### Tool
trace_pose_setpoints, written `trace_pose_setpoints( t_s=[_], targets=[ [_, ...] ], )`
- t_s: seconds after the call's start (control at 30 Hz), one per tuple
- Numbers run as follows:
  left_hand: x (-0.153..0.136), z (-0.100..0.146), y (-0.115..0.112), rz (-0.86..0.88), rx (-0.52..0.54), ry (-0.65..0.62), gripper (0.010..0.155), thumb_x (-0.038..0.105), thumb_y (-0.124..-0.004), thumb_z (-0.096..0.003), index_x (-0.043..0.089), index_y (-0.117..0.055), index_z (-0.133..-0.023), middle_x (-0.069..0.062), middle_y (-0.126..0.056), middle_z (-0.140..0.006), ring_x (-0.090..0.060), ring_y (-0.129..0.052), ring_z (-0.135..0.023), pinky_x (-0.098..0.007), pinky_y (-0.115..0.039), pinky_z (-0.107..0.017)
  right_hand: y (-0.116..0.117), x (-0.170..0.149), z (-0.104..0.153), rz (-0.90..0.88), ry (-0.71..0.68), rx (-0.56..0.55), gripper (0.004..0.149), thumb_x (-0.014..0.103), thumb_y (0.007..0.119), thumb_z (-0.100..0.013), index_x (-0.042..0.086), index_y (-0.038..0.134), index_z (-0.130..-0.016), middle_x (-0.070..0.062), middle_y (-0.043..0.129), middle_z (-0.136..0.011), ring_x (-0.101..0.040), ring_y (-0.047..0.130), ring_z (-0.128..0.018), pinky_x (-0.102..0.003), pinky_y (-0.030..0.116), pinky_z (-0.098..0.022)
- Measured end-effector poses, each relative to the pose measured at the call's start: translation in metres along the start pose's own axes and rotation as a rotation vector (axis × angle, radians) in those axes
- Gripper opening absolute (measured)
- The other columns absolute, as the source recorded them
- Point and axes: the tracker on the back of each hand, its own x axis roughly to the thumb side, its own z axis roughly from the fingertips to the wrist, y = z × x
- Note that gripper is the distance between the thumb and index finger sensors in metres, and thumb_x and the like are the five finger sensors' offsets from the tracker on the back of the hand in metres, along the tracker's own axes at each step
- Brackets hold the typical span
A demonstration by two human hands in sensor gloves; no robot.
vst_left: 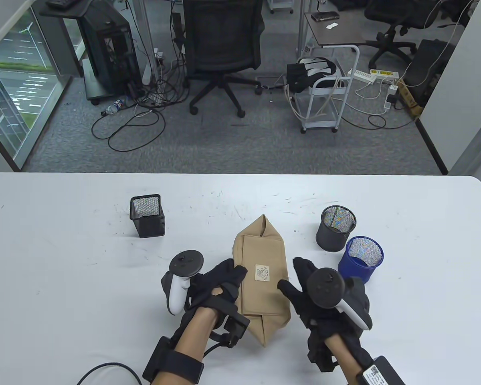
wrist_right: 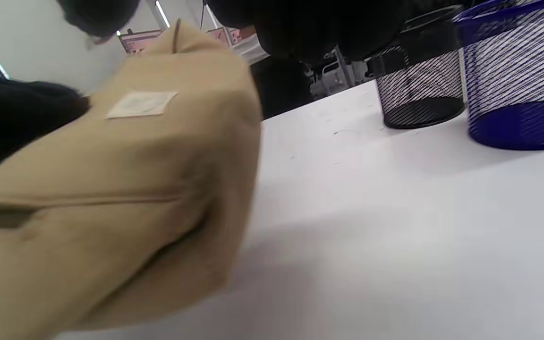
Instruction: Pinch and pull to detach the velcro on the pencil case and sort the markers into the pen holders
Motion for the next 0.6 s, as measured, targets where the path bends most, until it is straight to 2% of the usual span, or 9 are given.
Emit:
trace_pose_setpoints(
  t_s=[0.13,0.23,0.3,0.33,0.37,0.43,0.47,0.5,0.6],
  targets=[
    [0.0,0.0,-0.004,0.054,-0.035,-0.034,0.056,0.036,-0.068,-0.057,0.012,-0.061,-0.107,-0.013,-0.086,-0.101,-0.033,-0.1,-0.082,-0.04,-0.094,-0.052,0.016,0.026,-0.015,0.074,0.017,0.114,0.099,0.071,0.071,-0.041,0.004,0.048,-0.11,-0.03,0.056,-0.113,-0.053,0.068,-0.098,-0.057,0.074,-0.059],
    [-0.007,0.001,0.001,0.129,-0.04,-0.023,0.055,0.035,-0.069,-0.0563,0.014,-0.063,-0.106,-0.013,-0.086,-0.102,-0.035,-0.099,-0.082,-0.042,-0.093,-0.052,0.021,0.037,-0.022,0.09,0.046,0.129,0.102,0.07,0.075,-0.04,0.003,0.045,-0.111,-0.033,0.054,-0.112,-0.054,0.067,-0.096,-0.057,0.076,-0.058],
    [-0.01,0.001,0.003,0.151,-0.033,-0.014,0.054,0.034,-0.071,-0.0558,0.014,-0.065,-0.106,-0.013,-0.087,-0.101,-0.036,-0.099,-0.082,-0.043,-0.093,-0.051,0.022,0.042,-0.026,0.054,0.047,0.164,0.094,0.061,0.077,-0.047,0.001,0.043,-0.111,-0.035,0.051,-0.111,-0.057,0.065,-0.095,-0.057,0.076,-0.057],
    [-0.01,0.002,0.005,0.149,-0.02,-0.011,0.054,0.034,-0.071,-0.0556,0.015,-0.065,-0.105,-0.013,-0.087,-0.101,-0.036,-0.099,-0.082,-0.044,-0.093,-0.051,0.022,0.045,-0.029,0.024,0.083,0.178,0.083,0.047,0.079,-0.052,0.001,0.042,-0.11,-0.035,0.05,-0.111,-0.056,0.065,-0.095,-0.058,0.077,-0.057],
    [-0.009,0.003,0.006,0.135,-0.005,-0.026,0.054,0.035,-0.071,-0.0553,0.015,-0.066,-0.105,-0.012,-0.088,-0.1,-0.035,-0.099,-0.081,-0.043,-0.094,-0.051,0.022,0.046,-0.03,0.013,0.068,0.181,0.083,0.046,0.079,-0.052,0.001,0.042,-0.11,-0.036,0.05,-0.111,-0.057,0.064,-0.095,-0.059,0.077,-0.057],
    [-0.009,0.004,0.008,0.161,-0.021,-0.031,0.053,0.035,-0.072,-0.0549,0.015,-0.067,-0.104,-0.012,-0.088,-0.1,-0.035,-0.1,-0.081,-0.042,-0.094,-0.05,0.024,0.047,-0.034,0.001,0.031,0.219,0.106,0.07,0.076,-0.041,-0.001,0.04,-0.111,-0.038,0.047,-0.112,-0.058,0.061,-0.096,-0.062,0.075,-0.056],
    [-0.009,0.004,0.007,0.184,-0.054,-0.027,0.054,0.035,-0.071,-0.0553,0.015,-0.066,-0.105,-0.013,-0.086,-0.101,-0.036,-0.098,-0.082,-0.043,-0.094,-0.05,0.025,0.047,-0.034,-0.012,0.033,0.233,0.11,0.073,0.075,-0.039,-0.002,0.039,-0.111,-0.038,0.046,-0.111,-0.059,0.06,-0.096,-0.062,0.074,-0.057],
    [-0.007,0.006,0.006,0.199,-0.078,-0.032,0.054,0.034,-0.072,-0.0556,0.014,-0.065,-0.105,-0.013,-0.085,-0.101,-0.037,-0.097,-0.082,-0.043,-0.094,-0.051,0.026,0.048,-0.034,0.011,0.04,0.218,0.106,0.069,0.077,-0.041,-0.002,0.04,-0.11,-0.038,0.047,-0.111,-0.058,0.062,-0.096,-0.061,0.075,-0.056],
    [-0.007,0.008,0.005,0.125,-0.014,-0.055,0.053,0.034,-0.072,-0.0541,0.015,-0.067,-0.104,-0.012,-0.088,-0.099,-0.035,-0.1,-0.08,-0.041,-0.096,-0.048,0.025,0.046,-0.035,-0.05,0.028,0.224,0.093,0.059,0.075,-0.048,-0.002,0.041,-0.11,-0.038,0.049,-0.11,-0.057,0.064,-0.094,-0.058,0.077,-0.057]
  ],
)
